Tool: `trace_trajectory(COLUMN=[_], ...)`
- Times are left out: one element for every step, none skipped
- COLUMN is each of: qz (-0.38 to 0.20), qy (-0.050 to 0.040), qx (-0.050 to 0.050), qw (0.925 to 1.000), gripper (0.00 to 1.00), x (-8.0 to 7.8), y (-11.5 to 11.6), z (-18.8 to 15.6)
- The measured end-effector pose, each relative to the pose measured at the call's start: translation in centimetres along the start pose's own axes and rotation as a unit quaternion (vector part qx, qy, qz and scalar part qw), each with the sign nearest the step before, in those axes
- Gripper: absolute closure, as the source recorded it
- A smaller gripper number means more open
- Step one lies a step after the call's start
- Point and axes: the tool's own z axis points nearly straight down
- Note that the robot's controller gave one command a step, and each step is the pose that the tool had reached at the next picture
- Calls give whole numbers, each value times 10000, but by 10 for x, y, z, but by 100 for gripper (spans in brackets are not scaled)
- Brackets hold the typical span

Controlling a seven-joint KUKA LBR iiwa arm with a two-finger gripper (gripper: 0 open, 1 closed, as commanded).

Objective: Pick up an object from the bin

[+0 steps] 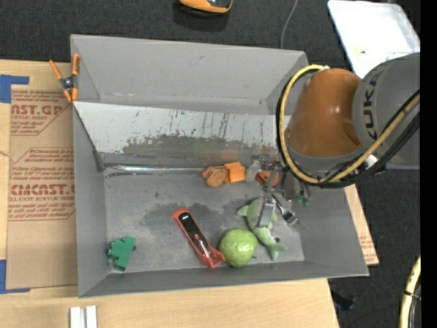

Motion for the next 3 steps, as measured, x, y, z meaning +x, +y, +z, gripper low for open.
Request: trace_trajectory(qz=[-245, -1341, -1695], qy=[-31, -15, -13], qx=[2, -2, -6], qw=[9997, 9910, 9855], gripper=[0, 0, 0], x=[16, 21, 20], y=[-16, -13, -17], z=[38, 44, 3])
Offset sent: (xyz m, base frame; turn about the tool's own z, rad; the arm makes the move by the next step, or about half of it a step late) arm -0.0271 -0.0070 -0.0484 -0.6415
